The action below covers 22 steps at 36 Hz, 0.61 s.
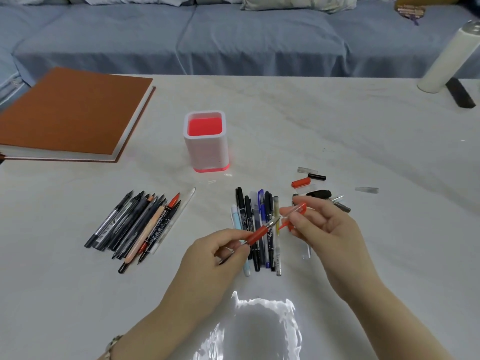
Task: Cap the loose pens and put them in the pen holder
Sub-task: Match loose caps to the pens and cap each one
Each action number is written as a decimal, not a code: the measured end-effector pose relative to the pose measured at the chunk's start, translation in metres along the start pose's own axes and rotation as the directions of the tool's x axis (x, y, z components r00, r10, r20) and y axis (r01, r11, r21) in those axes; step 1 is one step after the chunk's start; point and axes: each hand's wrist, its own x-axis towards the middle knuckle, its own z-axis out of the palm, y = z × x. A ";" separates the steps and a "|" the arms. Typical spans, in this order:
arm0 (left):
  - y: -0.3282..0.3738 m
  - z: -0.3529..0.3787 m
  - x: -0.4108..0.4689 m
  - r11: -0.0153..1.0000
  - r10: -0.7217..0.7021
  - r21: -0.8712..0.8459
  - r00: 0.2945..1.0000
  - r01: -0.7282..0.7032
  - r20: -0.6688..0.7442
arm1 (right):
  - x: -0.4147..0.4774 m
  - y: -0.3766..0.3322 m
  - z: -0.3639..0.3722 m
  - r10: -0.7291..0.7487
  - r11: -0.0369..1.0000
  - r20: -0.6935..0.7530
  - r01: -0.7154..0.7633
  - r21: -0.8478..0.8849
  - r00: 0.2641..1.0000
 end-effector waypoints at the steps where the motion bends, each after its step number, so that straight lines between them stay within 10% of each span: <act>1: 0.000 0.000 0.000 1.000 0.003 0.006 1.000 -0.003 0.006 | 0.000 0.000 0.001 0.005 1.000 -0.001 -0.005 0.006 1.000; 17: -0.002 -0.003 -0.005 0.994 0.087 0.070 0.996 -0.086 -0.013 | -0.010 0.008 0.006 0.080 0.992 0.057 -0.085 0.090 0.995; 22: 0.007 0.000 -0.006 0.986 -0.071 -0.148 0.997 0.074 0.025 | -0.012 0.008 0.011 0.013 0.999 0.047 -0.015 0.048 0.999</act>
